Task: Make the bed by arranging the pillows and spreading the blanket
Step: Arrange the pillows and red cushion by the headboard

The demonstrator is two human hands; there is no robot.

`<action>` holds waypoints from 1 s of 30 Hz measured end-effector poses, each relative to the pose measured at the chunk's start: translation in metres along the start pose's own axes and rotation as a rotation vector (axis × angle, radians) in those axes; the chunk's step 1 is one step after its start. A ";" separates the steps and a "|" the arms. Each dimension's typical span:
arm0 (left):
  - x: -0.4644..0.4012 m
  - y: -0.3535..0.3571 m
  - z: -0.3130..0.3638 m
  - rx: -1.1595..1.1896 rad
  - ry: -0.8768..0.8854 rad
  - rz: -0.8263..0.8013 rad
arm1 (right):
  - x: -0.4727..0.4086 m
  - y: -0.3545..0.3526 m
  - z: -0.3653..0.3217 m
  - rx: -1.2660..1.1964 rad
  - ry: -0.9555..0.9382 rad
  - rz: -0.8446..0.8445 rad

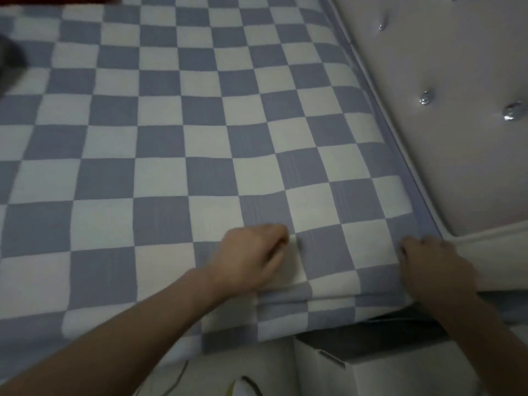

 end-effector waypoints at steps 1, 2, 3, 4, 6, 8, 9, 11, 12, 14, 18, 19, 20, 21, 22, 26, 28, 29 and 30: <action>0.007 -0.024 -0.015 -0.106 0.033 0.186 | -0.008 -0.023 -0.013 -0.037 -0.038 0.196; 0.017 -0.040 -0.035 -0.221 -0.004 0.316 | -0.012 -0.039 -0.028 -0.088 -0.050 0.317; 0.031 -0.047 -0.056 -0.337 -0.106 0.349 | -0.018 -0.041 -0.045 -0.124 -0.090 0.287; 0.046 -0.041 -0.074 -0.434 -0.211 0.293 | -0.017 -0.032 -0.063 -0.098 -0.121 0.182; 0.085 -0.002 -0.085 -0.560 -0.212 0.110 | 0.008 0.011 -0.086 -0.065 -0.145 -0.021; 0.118 0.045 -0.067 -0.569 0.018 -0.105 | 0.046 0.057 -0.084 -0.062 -0.130 -0.205; 0.130 0.060 -0.057 -0.556 0.157 -0.204 | 0.063 0.070 -0.079 -0.044 -0.143 -0.260; 0.134 0.056 -0.039 -0.592 0.413 -0.317 | 0.077 0.052 -0.075 -0.098 -0.144 -0.178; 0.128 0.041 -0.037 -0.609 0.447 -0.289 | 0.075 0.030 -0.078 -0.132 -0.145 -0.082; 0.104 -0.007 -0.043 -0.618 0.336 -0.033 | 0.057 -0.005 -0.094 -0.191 -0.215 0.028; 0.085 -0.105 -0.060 -0.584 -0.074 0.285 | 0.042 -0.097 -0.151 -0.361 -0.328 0.189; 0.086 -0.127 -0.060 -0.594 -0.126 0.311 | 0.041 -0.113 -0.163 -0.423 -0.363 0.213; 0.090 -0.146 -0.058 -0.609 -0.164 0.332 | 0.042 -0.125 -0.172 -0.469 -0.391 0.195; 0.096 -0.174 -0.050 -0.635 -0.189 0.351 | 0.042 -0.146 -0.176 -0.515 -0.420 0.203; 0.103 -0.193 -0.045 -0.644 -0.208 0.366 | 0.045 -0.158 -0.178 -0.525 -0.434 0.191; 0.139 -0.275 -0.027 -0.697 -0.361 0.409 | 0.059 -0.208 -0.183 -0.585 -0.480 0.121; 0.159 -0.308 -0.013 -0.689 -0.453 0.446 | 0.068 -0.229 -0.181 -0.590 -0.510 0.061; 0.169 -0.321 -0.007 -0.676 -0.489 0.461 | 0.071 -0.238 -0.180 -0.601 -0.523 0.051; 0.177 -0.332 -0.002 -0.667 -0.521 0.479 | 0.072 -0.249 -0.179 -0.615 -0.536 0.050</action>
Point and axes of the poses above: each hand's wrist, its own x-axis away from the middle knuckle, its own y-axis out of the palm, z = x × y, the point moved 6 cm from there along -x, towards the middle knuckle, and after that the axes turned 10 degrees about x, right-handed, at the moved point
